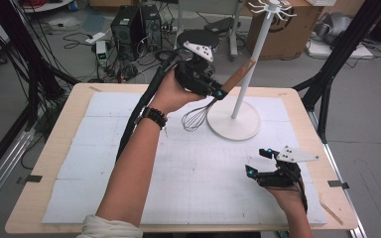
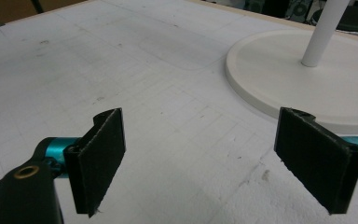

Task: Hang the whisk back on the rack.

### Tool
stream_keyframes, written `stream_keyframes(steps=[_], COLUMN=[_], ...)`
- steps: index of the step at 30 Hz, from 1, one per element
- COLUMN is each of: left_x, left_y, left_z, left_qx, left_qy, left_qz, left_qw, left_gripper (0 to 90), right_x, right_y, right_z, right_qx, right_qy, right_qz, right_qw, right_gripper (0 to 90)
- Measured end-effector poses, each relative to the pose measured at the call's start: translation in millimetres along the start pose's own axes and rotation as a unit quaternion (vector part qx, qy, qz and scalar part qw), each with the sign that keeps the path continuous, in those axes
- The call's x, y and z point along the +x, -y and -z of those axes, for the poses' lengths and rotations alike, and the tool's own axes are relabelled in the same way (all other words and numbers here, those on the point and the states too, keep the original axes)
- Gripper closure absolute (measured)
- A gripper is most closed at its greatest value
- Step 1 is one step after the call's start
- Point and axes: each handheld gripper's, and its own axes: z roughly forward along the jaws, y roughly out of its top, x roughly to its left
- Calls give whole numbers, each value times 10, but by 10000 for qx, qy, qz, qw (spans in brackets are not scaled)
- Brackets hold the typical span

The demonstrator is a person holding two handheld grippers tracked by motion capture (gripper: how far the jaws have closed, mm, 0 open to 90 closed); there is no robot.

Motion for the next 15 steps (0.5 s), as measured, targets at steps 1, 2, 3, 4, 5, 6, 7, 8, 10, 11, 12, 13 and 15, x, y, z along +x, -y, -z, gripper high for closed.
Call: stream_keyframes(steps=[1, 2, 3, 4, 5, 6, 7, 8, 10, 11, 12, 13, 15], left_x=[22, 43, 61, 74, 94, 103, 116, 124, 137, 141, 139, 140, 152], left_y=[-19, -37, -60, -82, -112, -131, -162, -194, -264, -300, -351, -382, -457], left_z=[6, 12, 13, 14, 18, 18, 22, 21, 30, 32, 35, 35, 48], left_qx=[-36, -39, -20, -41, -62, -72, -35, -5, -24, -56, -63, -79, -140], left_qy=[-10, -9, -43, -60, -38, -37, -64, -77, -96, -54, -57, -60, -54], left_qz=[19, 36, 19, 33, 22, 18, -9, 1, -12, -15, -73, -116, -158], left_qw=[10000, 10000, 10000, 10000, 10000, 10000, 10000, 10000, 10000, 10000, 9999, 9999, 9998], left_gripper=[715, 715, 715, 715, 716, 715, 716, 715, 715, 715, 715, 716, 715], right_x=[0, 0, 1, 1, 0, 1, 1, 2, 0, -2, -7, -8, -13], right_y=[0, 1, 2, 3, 3, 4, 4, 4, 4, 4, 4, 4, 4], right_z=[-2, -4, -8, -12, -12, -11, -9, -7, -7, -6, -6, -4, 2], right_qx=[2, 5, 14, 13, 17, 11, 12, 17, 14, 8, -3, -5, -37], right_qy=[0, -8, -20, -8, -7, -16, -18, -14, -22, -11, -11, -17, -14], right_qz=[0, -1, 0, 19, 20, 5, 5, -7, -8, 1, 12, 1, -4], right_qw=[10000, 10000, 10000, 10000, 10000, 10000, 10000, 10000, 10000, 10000, 10000, 10000, 10000], right_gripper=[156, 156, 156, 156, 156, 156, 156, 156, 156, 156, 156, 156, 156])
